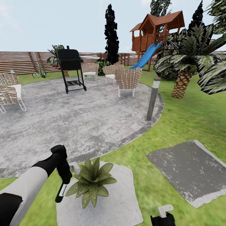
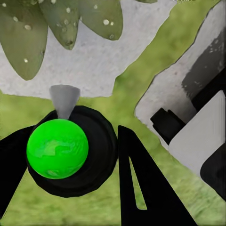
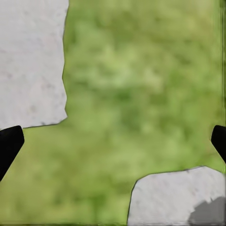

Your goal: Pick up the pesticide atomizer in the garden and spray insectifuge to fully cover both potted plants in the garden.

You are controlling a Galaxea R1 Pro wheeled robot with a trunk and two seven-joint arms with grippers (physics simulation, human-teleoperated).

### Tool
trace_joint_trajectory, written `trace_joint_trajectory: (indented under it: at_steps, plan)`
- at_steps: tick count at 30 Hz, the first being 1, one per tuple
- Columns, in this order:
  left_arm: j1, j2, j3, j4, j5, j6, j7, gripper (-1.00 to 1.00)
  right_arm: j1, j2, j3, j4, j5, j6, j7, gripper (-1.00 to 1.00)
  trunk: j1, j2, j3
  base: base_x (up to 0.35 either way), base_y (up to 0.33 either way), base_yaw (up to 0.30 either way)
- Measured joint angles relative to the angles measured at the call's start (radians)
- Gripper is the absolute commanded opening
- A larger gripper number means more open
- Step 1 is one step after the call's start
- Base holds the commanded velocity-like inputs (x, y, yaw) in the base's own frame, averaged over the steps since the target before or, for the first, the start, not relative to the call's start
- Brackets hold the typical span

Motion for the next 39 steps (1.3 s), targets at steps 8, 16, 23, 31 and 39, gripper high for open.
trace_joint_trajectory:
  at_steps: [8, 16, 23, 31, 39]
  plan:
    - [-0.001, -0.002, 0.0, -0.002, -0.002, 0.0, -0.005, -1.0, 0.0, 0.0, 0.0, 0.0, 0.0, 0.0, 0.0, 1.0, 0.0, 0.0, 0.0, -0.008, 0.028, -0.263]
    - [-0.001, -0.003, 0.0, -0.002, -0.004, 0.0, -0.006, -1.0, 0.0, 0.0, 0.0, 0.0, 0.0, 0.0, 0.0, 1.0, 0.0, 0.0, 0.0, -0.111, 0.259, -0.229]
    - [0.001, -0.002, -0.001, -0.001, -0.006, 0.0, -0.005, -1.0, 0.0, 0.0, 0.0, 0.0, 0.0, 0.0, 0.0, 1.0, 0.0, 0.0, 0.0, -0.03, 0.299, -0.014]
    - [0.004, -0.001, -0.001, 0.0, -0.006, 0.0, -0.004, -1.0, 0.0, 0.0, 0.0, 0.0, 0.0, 0.0, 0.0, 1.0, 0.0, 0.0, 0.0, -0.189, 0.261, -0.154]
    - [0.004, -0.003, 0.0, 0.0, -0.006, 0.0, -0.005, -1.0, 0.0, 0.0, 0.0, 0.0, 0.0, 0.0, 0.0, 1.0, 0.0, 0.0, 0.0, -0.154, 0.26, -0.274]
